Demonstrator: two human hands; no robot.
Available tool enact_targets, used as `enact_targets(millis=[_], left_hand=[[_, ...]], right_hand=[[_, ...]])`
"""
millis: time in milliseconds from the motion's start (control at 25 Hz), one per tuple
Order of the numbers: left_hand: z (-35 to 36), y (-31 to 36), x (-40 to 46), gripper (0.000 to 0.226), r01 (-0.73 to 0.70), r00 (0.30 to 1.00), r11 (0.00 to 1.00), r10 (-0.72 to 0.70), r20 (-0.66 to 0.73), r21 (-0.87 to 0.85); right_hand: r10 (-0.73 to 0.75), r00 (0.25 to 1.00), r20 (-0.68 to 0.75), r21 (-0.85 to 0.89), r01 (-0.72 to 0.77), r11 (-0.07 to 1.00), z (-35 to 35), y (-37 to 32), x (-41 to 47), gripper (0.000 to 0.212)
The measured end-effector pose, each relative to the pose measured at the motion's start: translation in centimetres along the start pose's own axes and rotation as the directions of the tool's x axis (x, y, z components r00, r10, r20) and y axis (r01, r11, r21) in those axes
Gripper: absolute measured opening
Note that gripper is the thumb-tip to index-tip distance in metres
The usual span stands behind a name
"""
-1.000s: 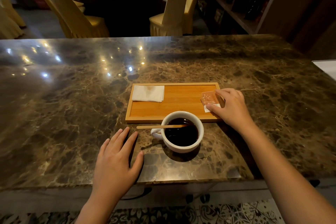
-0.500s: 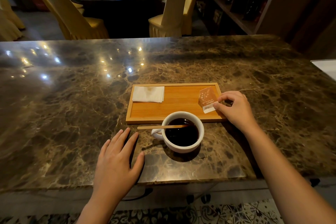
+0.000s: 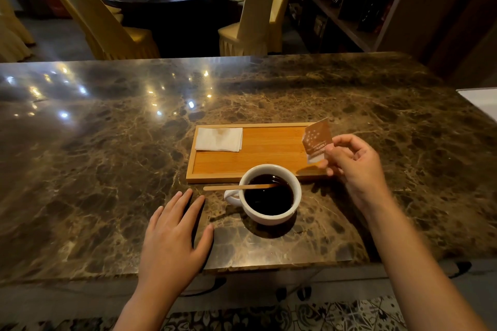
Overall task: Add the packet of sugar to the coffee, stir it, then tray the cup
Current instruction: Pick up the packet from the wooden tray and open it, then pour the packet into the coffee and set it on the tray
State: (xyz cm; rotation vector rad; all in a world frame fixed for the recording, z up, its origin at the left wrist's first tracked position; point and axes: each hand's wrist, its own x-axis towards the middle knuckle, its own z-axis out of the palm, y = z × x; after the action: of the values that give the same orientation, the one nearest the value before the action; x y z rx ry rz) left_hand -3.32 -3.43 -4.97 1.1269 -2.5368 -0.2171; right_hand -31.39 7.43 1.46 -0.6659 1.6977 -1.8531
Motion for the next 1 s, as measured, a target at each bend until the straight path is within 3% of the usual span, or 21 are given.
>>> enact_targets(millis=[120, 240, 440, 600, 760, 1000], left_hand=[[0.0, 0.0, 0.0, 0.056, -0.001, 1.000, 1.000, 0.001, -0.003, -0.003], [0.0, 0.0, 0.0, 0.056, -0.005, 1.000, 1.000, 0.005, 0.000, 0.004], [0.0, -0.1, 0.0, 0.056, -0.007, 1.000, 1.000, 0.007, 0.003, 0.008], [0.0, 0.1, -0.1, 0.056, -0.007, 1.000, 1.000, 0.007, 0.001, 0.009], [0.0, 0.0, 0.0, 0.056, -0.004, 1.000, 1.000, 0.004, -0.005, -0.001], [0.0, 0.0, -0.1, 0.056, -0.006, 1.000, 1.000, 0.006, -0.006, 0.004]], right_hand=[[-0.014, 0.999, 0.032, 0.019, 0.013, 1.000, 0.8, -0.7, -1.2, 0.012], [-0.146, 0.985, 0.090, -0.209, 0.162, 0.964, 1.1, -1.5, -1.9, 0.013], [-0.307, 0.917, 0.256, -0.492, 0.396, 0.775, 1.5, -3.1, -2.6, 0.014], [-0.413, 0.814, 0.408, -0.573, 0.580, 0.579, 1.9, -4.5, -3.2, 0.017], [-0.429, 0.709, 0.559, -0.596, 0.704, 0.386, 2.0, -5.2, -3.1, 0.015], [-0.379, 0.669, 0.639, -0.600, 0.742, 0.299, 2.2, -5.5, -2.8, 0.017]])
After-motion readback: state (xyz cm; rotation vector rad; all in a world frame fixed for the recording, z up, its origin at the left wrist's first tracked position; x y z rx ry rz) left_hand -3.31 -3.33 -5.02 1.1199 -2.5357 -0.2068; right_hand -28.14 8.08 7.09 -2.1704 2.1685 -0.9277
